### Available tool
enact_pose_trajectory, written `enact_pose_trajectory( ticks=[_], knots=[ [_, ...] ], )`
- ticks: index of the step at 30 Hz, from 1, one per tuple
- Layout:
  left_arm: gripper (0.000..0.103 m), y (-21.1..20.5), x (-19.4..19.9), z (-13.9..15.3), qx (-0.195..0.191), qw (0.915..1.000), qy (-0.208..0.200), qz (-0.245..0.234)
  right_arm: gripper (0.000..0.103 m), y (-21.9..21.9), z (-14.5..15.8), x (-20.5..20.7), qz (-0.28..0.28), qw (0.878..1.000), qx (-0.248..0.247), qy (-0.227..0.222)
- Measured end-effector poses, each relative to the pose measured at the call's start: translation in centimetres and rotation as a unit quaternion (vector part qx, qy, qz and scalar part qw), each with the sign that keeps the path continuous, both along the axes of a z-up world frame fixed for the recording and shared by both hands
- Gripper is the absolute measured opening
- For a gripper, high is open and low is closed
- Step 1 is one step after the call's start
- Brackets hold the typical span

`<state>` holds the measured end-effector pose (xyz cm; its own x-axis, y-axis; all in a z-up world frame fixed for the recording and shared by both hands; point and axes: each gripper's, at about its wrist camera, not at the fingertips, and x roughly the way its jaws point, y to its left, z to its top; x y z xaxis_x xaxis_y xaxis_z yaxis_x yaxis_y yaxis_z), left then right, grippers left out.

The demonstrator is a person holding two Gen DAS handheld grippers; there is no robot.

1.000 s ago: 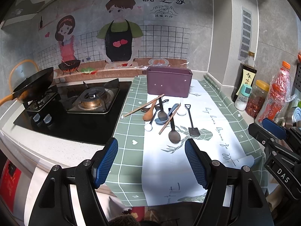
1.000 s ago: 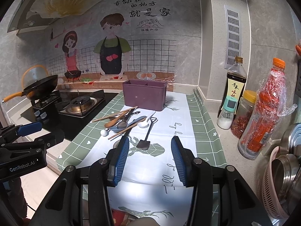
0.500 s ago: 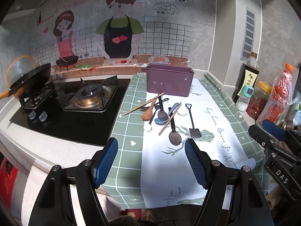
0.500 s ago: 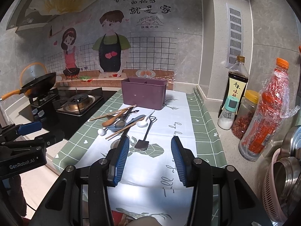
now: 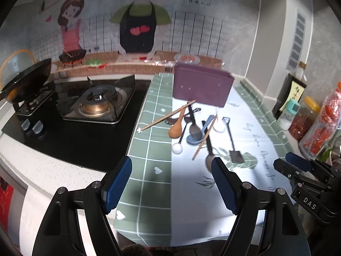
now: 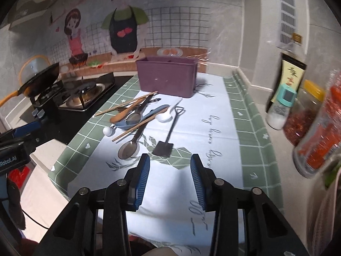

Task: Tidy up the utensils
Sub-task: 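Lower the right gripper onto the black spatula handle and close it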

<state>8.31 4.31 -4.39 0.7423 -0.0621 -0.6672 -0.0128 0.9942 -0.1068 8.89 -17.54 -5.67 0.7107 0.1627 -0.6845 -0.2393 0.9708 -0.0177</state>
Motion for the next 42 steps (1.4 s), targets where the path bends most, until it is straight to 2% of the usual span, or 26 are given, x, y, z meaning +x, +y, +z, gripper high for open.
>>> enact_pose_trajectory(
  ticks=[4, 6, 11, 17, 23, 27, 30, 35, 38, 42],
  knots=[
    [0.077, 2.2, 2.4, -0.4, -0.016, 0.9996, 0.014, 0.021, 0.037, 1.6, -0.6, 2.2, 0.021, 1.000, -0.008, 0.017],
    [0.077, 3.4, 3.7, -0.5, -0.007, 0.9993, 0.009, 0.034, 0.036, 2.0, -0.7, 3.4, 0.023, 0.999, -0.012, 0.022],
    [0.077, 6.6, 6.2, -0.3, -0.021, 0.9989, -0.006, 0.041, 0.034, 1.1, -1.3, 8.2, -0.014, 0.999, -0.010, 0.040],
    [0.077, 8.0, 8.3, -1.0, -0.013, 0.9997, -0.010, 0.019, 0.033, 0.5, -2.5, 14.1, -0.064, 0.996, -0.016, 0.064],
    [0.077, 7.7, 10.1, -2.6, -0.020, 0.9996, 0.017, -0.002, 0.033, 0.4, -4.5, 16.5, -0.055, 0.994, -0.007, 0.096],
    [0.077, 6.7, 11.1, -2.7, -0.027, 0.9992, 0.027, -0.014, 0.023, 0.3, -5.4, 17.3, -0.054, 0.992, -0.012, 0.112],
    [0.077, 5.8, 11.3, -2.7, -0.023, 0.9990, 0.035, -0.018, 0.023, 0.1, -5.7, 18.1, -0.046, 0.993, -0.003, 0.113],
    [0.077, 5.1, 11.0, -2.4, -0.025, 0.9984, 0.051, -0.001, 0.023, 0.3, -6.2, 19.6, -0.030, 0.992, 0.023, 0.120],
    [0.077, 4.9, 11.0, -2.3, -0.006, 0.9986, 0.051, 0.012, 0.023, 0.6, -6.7, 20.4, -0.033, 0.992, 0.016, 0.117],
    [0.077, 5.2, 10.7, -2.6, -0.011, 0.9980, 0.052, 0.035, 0.023, 1.0, -7.3, 21.0, -0.020, 0.993, 0.007, 0.117]
  ],
)
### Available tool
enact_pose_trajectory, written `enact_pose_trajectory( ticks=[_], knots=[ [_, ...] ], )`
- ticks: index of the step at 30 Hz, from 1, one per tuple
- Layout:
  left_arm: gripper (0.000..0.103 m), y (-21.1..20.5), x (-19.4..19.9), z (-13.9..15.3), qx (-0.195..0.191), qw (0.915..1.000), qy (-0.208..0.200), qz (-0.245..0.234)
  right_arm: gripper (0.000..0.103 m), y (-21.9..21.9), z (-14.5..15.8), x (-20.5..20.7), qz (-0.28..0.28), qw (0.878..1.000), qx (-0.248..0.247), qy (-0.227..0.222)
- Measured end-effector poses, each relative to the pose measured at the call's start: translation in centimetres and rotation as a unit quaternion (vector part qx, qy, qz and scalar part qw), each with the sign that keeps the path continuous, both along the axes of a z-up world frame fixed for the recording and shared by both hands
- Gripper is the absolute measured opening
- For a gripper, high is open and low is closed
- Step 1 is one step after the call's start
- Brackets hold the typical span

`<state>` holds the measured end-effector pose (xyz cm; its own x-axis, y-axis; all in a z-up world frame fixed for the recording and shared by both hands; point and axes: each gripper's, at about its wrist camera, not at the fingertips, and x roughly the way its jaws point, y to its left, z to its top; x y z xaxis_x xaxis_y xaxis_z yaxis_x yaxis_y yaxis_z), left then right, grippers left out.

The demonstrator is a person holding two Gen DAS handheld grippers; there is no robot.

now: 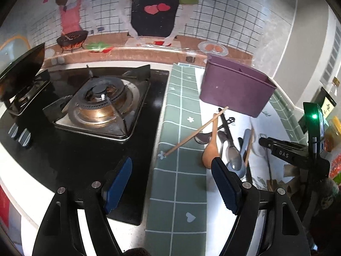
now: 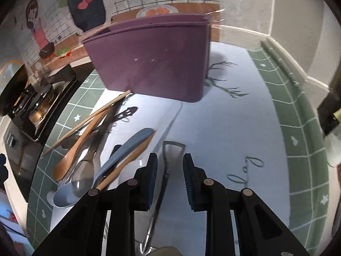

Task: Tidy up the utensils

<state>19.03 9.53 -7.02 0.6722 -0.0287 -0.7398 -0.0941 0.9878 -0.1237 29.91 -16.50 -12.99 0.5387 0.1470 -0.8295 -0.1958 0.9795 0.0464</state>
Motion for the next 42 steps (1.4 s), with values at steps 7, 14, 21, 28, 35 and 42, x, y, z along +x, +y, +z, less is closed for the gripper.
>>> enact_pose_trajectory(
  ticks=[7, 14, 21, 28, 35, 42],
  knots=[
    [0.077, 0.9, -0.5, -0.8, -0.027, 0.9990, 0.009, 0.034, 0.026, 0.5, -0.2, 0.7, 0.015, 1.000, -0.022, -0.008],
    [0.077, -0.1, -1.2, -1.1, -0.003, 0.9999, 0.004, 0.016, 0.022, 1.1, 0.4, 0.5, 0.024, 0.998, -0.049, -0.023],
    [0.077, -3.3, -0.8, -1.6, 0.031, 0.9980, 0.006, -0.054, 0.022, -0.8, 5.9, -3.6, 0.022, 0.996, -0.018, -0.089],
    [0.059, -4.3, 0.5, -2.6, 0.009, 0.9966, 0.018, -0.081, 0.022, -1.5, 8.8, -6.4, 0.005, 0.993, -0.009, -0.114],
    [0.056, -5.5, 0.9, -3.4, 0.039, 0.9933, 0.019, -0.107, 0.022, -1.7, 10.0, -7.6, -0.001, 0.992, -0.011, -0.128],
    [0.055, -6.2, 1.5, -4.2, 0.025, 0.9912, 0.032, -0.126, 0.022, -2.1, 10.3, -8.3, -0.011, 0.992, -0.013, -0.127]
  ],
)
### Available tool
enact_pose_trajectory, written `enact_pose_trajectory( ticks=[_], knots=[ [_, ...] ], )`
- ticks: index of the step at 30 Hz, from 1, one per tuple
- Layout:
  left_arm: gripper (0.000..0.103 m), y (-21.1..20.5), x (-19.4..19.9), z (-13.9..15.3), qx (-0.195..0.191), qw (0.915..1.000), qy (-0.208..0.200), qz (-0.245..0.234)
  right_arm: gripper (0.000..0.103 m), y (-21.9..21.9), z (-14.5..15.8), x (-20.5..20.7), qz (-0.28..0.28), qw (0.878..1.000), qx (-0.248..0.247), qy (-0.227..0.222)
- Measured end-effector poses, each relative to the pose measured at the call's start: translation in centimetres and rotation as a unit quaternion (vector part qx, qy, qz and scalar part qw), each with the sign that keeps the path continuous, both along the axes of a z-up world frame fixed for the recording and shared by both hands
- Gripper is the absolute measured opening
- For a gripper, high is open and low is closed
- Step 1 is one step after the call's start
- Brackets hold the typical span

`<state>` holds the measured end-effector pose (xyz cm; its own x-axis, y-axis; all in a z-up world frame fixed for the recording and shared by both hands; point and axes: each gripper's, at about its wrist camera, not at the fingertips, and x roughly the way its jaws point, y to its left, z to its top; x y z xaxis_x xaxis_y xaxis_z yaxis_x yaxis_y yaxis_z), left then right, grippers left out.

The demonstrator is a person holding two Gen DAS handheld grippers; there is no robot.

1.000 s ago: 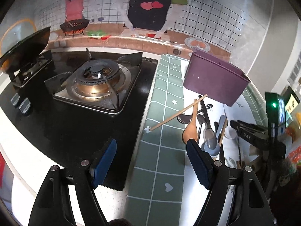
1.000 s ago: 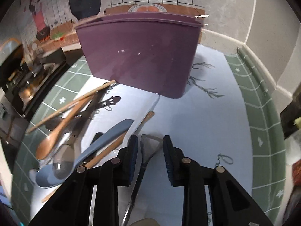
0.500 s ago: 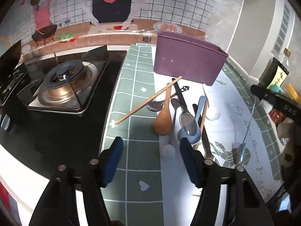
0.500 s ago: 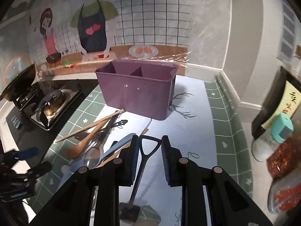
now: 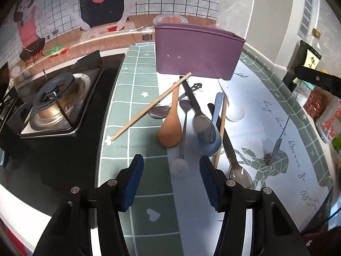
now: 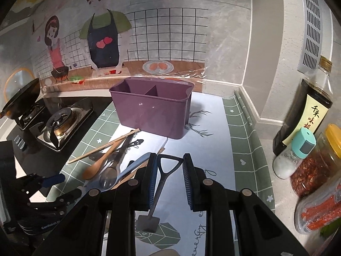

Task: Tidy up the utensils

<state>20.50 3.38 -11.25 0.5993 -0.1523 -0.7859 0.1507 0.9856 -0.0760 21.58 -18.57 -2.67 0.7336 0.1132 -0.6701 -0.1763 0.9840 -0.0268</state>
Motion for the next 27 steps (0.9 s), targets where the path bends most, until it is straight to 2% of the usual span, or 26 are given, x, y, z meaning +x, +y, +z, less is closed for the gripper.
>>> enact_pose_trajectory(
  ticks=[6, 10, 12, 14, 15, 16, 20, 24, 27],
  knots=[
    [0.051, -0.3, 0.7, -0.5, -0.016, 0.9998, 0.011, -0.005, 0.022, -0.4, 0.4, -0.7, -0.008, 1.000, -0.003, -0.002],
    [0.049, -0.7, 1.0, -0.9, -0.012, 0.9999, 0.011, -0.003, 0.022, -0.9, 0.7, -1.1, -0.014, 1.000, -0.006, -0.004],
    [0.045, -1.0, 1.4, -1.3, -0.008, 0.9998, 0.019, -0.005, 0.022, -1.1, 0.9, -1.3, -0.018, 1.000, -0.006, -0.007],
    [0.030, -0.8, 1.8, -1.8, -0.010, 0.9995, 0.030, 0.000, 0.022, -1.4, 1.2, -1.5, -0.021, 1.000, -0.005, -0.011],
    [0.026, -0.7, 1.9, -1.8, -0.012, 0.9994, 0.032, 0.003, 0.022, -1.5, 1.3, -1.6, -0.022, 1.000, -0.004, -0.013],
    [0.021, -0.4, 1.9, -1.5, -0.020, 0.9994, 0.028, 0.006, 0.022, -1.7, 1.5, -1.7, -0.023, 1.000, -0.002, -0.016],
    [0.014, 0.4, 1.7, 0.4, -0.027, 0.9996, -0.006, 0.008, 0.022, -2.3, 2.0, -1.7, -0.030, 0.999, 0.006, -0.026],
    [0.013, 0.6, 1.6, 2.4, -0.025, 0.9994, -0.025, 0.001, 0.022, -2.6, 2.1, -1.4, -0.031, 0.999, 0.013, -0.030],
    [0.014, 1.1, 0.9, 2.8, -0.042, 0.9988, -0.014, -0.021, 0.022, -2.8, 2.3, -1.5, -0.030, 0.999, 0.017, -0.033]
  ],
)
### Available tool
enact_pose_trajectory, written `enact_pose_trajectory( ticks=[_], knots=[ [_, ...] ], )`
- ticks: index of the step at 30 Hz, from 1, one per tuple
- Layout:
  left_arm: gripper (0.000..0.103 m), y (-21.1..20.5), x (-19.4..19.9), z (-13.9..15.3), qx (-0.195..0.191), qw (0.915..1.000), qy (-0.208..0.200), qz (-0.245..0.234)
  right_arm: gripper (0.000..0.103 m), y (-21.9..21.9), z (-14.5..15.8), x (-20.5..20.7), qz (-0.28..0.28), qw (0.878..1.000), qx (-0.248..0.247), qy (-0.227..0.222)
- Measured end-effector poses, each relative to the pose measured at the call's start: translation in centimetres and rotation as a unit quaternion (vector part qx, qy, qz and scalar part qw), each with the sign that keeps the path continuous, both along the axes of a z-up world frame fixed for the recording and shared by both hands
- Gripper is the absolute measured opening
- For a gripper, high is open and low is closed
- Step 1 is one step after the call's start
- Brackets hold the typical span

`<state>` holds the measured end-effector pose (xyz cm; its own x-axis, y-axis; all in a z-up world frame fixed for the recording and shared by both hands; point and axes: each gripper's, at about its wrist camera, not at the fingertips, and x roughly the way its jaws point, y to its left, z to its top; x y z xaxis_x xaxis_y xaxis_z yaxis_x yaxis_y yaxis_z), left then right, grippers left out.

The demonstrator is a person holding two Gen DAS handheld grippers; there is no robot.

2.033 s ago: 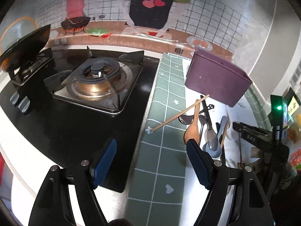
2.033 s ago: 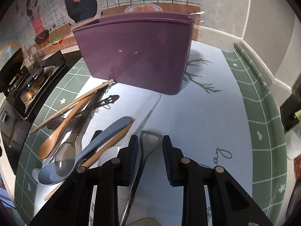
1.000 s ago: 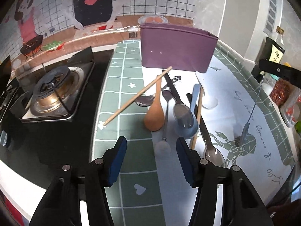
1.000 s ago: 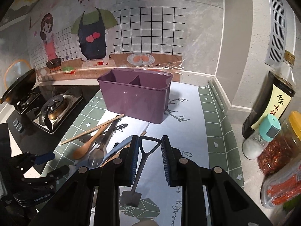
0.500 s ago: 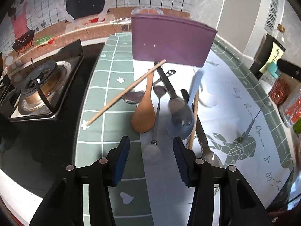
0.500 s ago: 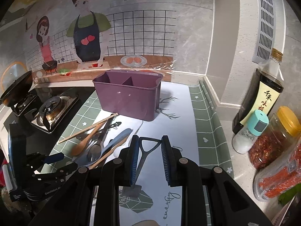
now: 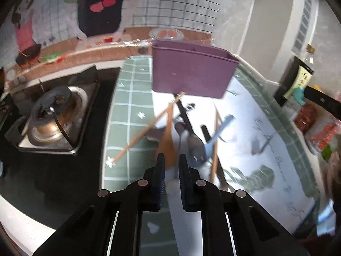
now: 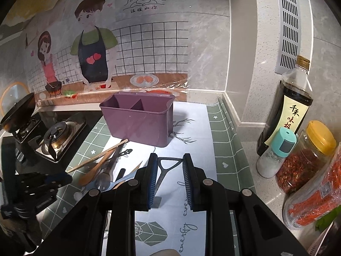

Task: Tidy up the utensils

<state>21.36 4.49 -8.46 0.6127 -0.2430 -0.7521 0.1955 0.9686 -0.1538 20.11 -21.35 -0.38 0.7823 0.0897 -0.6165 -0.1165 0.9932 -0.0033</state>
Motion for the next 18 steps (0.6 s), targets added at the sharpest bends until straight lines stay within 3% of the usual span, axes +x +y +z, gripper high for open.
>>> enact_pose_trajectory(
  ticks=[4, 8, 13, 18],
  knots=[
    [0.017, 0.1, -1.5, -1.4, 0.009, 0.9999, -0.007, -0.012, 0.022, -0.1, 0.1, -0.1, 0.000, 1.000, 0.002, -0.001],
    [0.036, -0.5, -1.5, -3.1, 0.015, 0.9994, 0.012, -0.027, 0.022, 0.1, 0.2, -0.2, 0.006, 1.000, 0.003, 0.002],
    [0.037, -1.3, -1.4, -4.0, 0.039, 0.9988, -0.001, -0.029, 0.022, 0.9, -0.1, -0.2, 0.016, 1.000, -0.002, 0.008],
    [0.037, -0.8, -0.5, -5.1, 0.040, 0.9989, 0.022, -0.010, 0.022, 1.2, -0.2, -0.3, 0.017, 1.000, -0.005, 0.009]
  ],
)
